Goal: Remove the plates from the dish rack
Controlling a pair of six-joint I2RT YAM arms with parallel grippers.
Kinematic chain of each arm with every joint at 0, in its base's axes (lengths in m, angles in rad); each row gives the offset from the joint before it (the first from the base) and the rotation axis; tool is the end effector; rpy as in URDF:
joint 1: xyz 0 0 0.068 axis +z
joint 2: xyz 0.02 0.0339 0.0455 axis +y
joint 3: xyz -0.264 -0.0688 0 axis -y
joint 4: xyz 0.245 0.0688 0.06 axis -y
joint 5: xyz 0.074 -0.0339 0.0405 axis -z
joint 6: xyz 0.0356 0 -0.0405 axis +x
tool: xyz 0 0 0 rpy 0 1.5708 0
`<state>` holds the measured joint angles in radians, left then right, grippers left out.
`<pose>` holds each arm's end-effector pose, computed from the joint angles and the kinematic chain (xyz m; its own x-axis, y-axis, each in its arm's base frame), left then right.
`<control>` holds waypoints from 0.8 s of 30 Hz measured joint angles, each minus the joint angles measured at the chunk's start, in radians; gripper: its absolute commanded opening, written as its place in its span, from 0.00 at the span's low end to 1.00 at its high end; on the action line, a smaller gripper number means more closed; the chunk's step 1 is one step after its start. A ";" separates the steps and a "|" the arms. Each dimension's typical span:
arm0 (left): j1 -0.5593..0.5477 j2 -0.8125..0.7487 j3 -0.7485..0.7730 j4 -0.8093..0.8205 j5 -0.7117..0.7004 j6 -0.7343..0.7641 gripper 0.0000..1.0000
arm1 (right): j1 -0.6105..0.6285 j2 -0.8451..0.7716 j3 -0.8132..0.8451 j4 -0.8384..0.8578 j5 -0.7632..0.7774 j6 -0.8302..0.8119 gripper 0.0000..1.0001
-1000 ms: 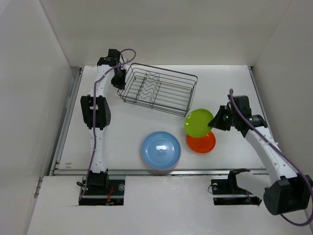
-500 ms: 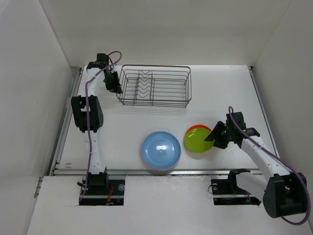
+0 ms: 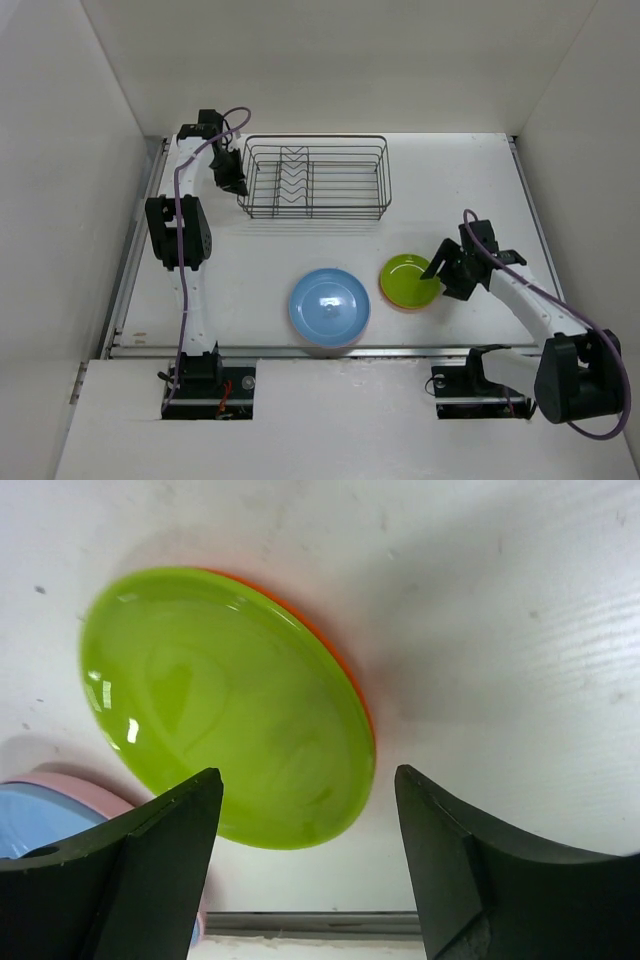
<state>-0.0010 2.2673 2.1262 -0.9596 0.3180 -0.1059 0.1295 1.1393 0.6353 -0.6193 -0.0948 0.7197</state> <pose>0.4892 -0.0116 0.2448 -0.9016 -0.0995 -0.4210 0.0475 0.9445 -0.3251 0.1983 0.0292 0.1889 -0.7838 0.5597 -0.2691 0.4621 0.8151 0.3494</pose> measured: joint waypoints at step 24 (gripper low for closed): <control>0.116 -0.325 0.097 -0.160 -0.275 0.104 1.00 | 0.000 -0.225 0.750 -0.256 0.763 -0.194 1.00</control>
<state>0.1154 1.9427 2.2230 -1.1198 0.0429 -0.0017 0.1295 0.9142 1.3853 -0.8757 0.6682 0.5259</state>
